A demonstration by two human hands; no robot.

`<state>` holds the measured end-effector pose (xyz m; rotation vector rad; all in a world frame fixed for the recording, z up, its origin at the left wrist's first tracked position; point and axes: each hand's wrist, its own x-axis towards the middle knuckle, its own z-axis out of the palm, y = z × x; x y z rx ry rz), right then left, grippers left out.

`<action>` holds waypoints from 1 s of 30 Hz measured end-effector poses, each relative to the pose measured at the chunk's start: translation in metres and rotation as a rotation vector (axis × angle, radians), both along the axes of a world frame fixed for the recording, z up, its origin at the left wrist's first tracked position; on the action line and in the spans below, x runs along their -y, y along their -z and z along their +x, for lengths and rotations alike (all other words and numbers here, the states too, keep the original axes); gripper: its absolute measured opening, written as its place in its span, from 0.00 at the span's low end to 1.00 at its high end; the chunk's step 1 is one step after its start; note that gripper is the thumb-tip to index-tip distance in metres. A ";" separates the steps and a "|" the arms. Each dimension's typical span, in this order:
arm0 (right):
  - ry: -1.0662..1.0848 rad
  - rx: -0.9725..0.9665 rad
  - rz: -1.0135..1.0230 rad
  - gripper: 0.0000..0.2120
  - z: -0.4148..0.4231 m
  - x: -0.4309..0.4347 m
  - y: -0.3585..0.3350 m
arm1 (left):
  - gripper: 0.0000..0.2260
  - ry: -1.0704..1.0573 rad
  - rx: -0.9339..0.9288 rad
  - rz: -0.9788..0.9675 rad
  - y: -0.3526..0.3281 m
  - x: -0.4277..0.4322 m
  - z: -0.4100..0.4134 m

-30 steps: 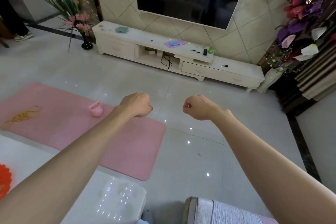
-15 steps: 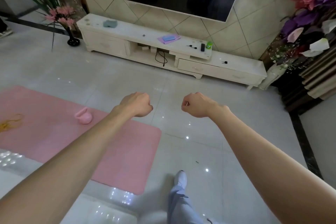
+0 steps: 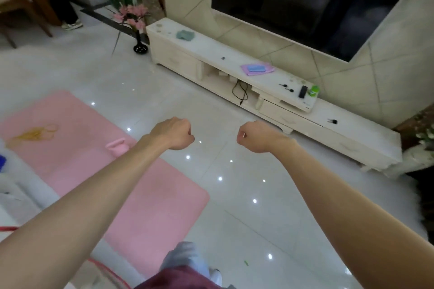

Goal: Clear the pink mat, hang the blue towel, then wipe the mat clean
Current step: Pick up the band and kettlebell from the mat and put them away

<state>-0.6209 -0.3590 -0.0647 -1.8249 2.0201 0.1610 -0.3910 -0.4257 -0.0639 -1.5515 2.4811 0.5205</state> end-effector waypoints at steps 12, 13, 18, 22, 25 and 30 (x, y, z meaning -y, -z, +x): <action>-0.196 0.013 -0.022 0.13 -0.043 0.188 0.014 | 0.13 -0.158 0.008 0.029 0.023 0.144 -0.065; -0.205 0.010 0.005 0.12 -0.047 0.204 0.013 | 0.13 -0.160 0.007 0.037 0.023 0.158 -0.073; -0.252 -0.029 0.033 0.13 -0.082 0.289 0.001 | 0.14 -0.211 0.001 0.039 0.024 0.226 -0.083; -0.294 -0.040 0.043 0.12 -0.095 0.346 -0.001 | 0.13 -0.286 0.072 0.033 0.026 0.261 -0.070; -0.354 -0.035 0.061 0.13 -0.084 0.383 0.008 | 0.11 -0.379 0.043 0.081 0.030 0.286 -0.062; -0.522 0.012 0.104 0.13 -0.048 0.449 0.021 | 0.13 -0.553 -0.026 0.097 0.039 0.318 -0.052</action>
